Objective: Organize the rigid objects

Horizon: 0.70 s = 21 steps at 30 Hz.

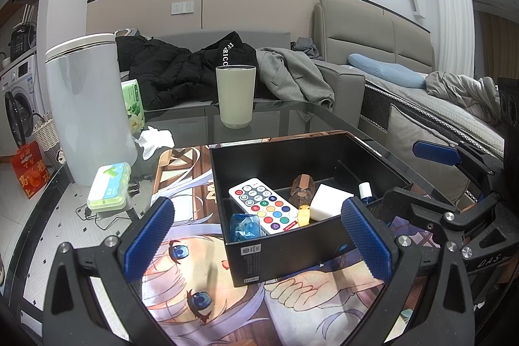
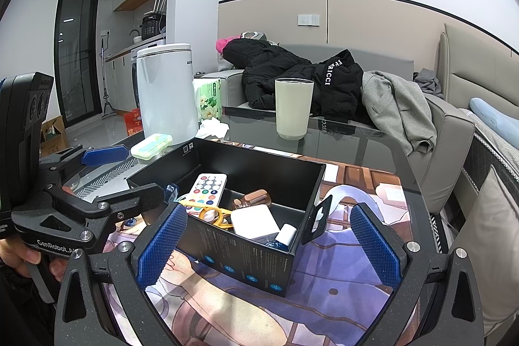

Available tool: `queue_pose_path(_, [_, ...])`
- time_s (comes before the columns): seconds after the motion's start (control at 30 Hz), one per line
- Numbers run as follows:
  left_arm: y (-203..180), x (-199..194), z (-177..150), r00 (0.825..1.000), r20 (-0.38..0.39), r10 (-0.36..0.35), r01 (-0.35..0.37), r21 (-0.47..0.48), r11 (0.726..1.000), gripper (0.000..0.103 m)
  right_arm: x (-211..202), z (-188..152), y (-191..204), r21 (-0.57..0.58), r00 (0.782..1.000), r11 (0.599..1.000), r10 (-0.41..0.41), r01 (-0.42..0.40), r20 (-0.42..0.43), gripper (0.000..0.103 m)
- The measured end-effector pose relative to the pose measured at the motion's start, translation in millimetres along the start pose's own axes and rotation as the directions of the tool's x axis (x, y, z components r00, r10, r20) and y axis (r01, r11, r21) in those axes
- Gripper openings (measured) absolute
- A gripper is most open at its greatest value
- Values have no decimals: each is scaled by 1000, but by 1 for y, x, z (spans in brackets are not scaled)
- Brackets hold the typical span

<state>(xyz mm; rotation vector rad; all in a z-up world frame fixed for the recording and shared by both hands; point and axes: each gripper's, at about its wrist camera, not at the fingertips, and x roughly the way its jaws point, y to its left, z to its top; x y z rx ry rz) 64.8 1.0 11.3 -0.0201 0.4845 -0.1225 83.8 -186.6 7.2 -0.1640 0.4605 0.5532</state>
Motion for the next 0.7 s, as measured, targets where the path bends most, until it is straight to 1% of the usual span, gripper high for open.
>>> queue_pose_path(0.7, [0, 1, 1, 1000, -1, -1, 1, 1, 1000, 103, 0, 0, 0, 0, 1000, 1000, 0, 0, 1, 102])
